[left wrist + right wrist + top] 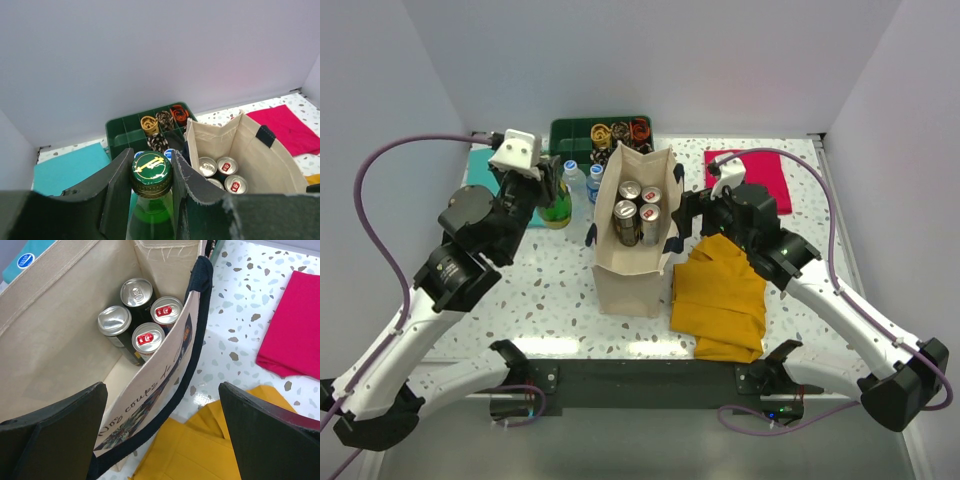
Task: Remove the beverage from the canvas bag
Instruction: Place the drink at the center of the board.
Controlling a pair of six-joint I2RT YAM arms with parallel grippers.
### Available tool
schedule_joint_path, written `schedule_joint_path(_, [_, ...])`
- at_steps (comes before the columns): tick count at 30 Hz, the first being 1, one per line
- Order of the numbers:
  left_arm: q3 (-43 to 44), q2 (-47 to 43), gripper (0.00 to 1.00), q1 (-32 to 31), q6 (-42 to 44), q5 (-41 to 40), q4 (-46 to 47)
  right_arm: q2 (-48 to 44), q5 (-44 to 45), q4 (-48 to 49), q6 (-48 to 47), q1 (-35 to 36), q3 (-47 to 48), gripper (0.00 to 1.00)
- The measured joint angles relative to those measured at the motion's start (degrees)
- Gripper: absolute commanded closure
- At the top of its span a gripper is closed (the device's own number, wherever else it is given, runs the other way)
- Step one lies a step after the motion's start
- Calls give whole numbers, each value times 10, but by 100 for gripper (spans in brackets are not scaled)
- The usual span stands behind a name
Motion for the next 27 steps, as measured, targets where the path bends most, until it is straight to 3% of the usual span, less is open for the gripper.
schedule_joint_path(13, [-93,30,100,3,-14,-30,13,20,0,4,2,0,0,2])
schedule_joint_path(23, [-110,82,100,103,-76,89,27,30,6,4,0,0,0,2])
schedule_joint_path(27, [-116,111,100,114,-85,113,41,30,15,4,-2,0,0,2])
